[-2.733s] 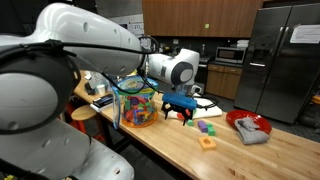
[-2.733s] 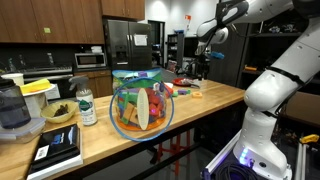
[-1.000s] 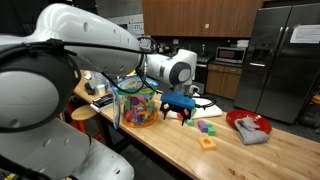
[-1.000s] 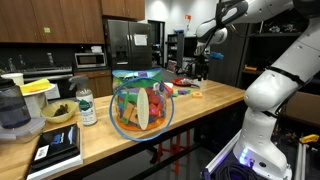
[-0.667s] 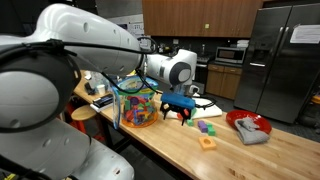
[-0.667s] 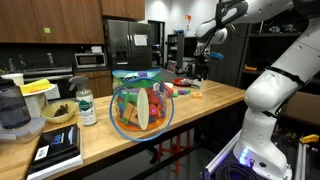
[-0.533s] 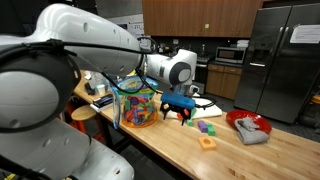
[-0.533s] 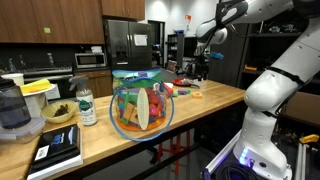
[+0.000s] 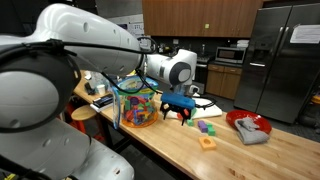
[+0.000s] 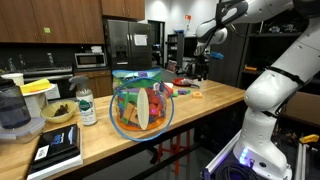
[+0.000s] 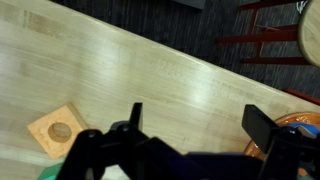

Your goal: Put the light orange block with a hole at the center into the plastic bag with blocks in it

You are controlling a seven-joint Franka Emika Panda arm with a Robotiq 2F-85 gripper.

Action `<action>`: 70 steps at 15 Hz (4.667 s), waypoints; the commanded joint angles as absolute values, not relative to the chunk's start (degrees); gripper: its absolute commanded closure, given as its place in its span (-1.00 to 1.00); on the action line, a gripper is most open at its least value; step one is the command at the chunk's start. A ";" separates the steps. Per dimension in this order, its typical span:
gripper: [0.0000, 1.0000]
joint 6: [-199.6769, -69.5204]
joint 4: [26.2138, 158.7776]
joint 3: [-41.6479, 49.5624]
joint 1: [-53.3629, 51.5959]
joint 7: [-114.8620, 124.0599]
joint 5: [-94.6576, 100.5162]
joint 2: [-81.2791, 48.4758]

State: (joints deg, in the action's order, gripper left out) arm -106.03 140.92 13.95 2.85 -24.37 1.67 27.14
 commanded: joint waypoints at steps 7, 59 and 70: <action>-1.00 -105.94 140.86 13.37 3.48 -24.59 1.40 27.05; -1.00 -125.46 130.79 15.23 11.01 -21.17 2.02 3.89; -1.00 -141.16 131.70 13.63 11.56 -19.64 1.80 -5.74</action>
State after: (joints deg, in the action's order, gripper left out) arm -138.53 131.38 14.83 10.38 -20.39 1.69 -5.37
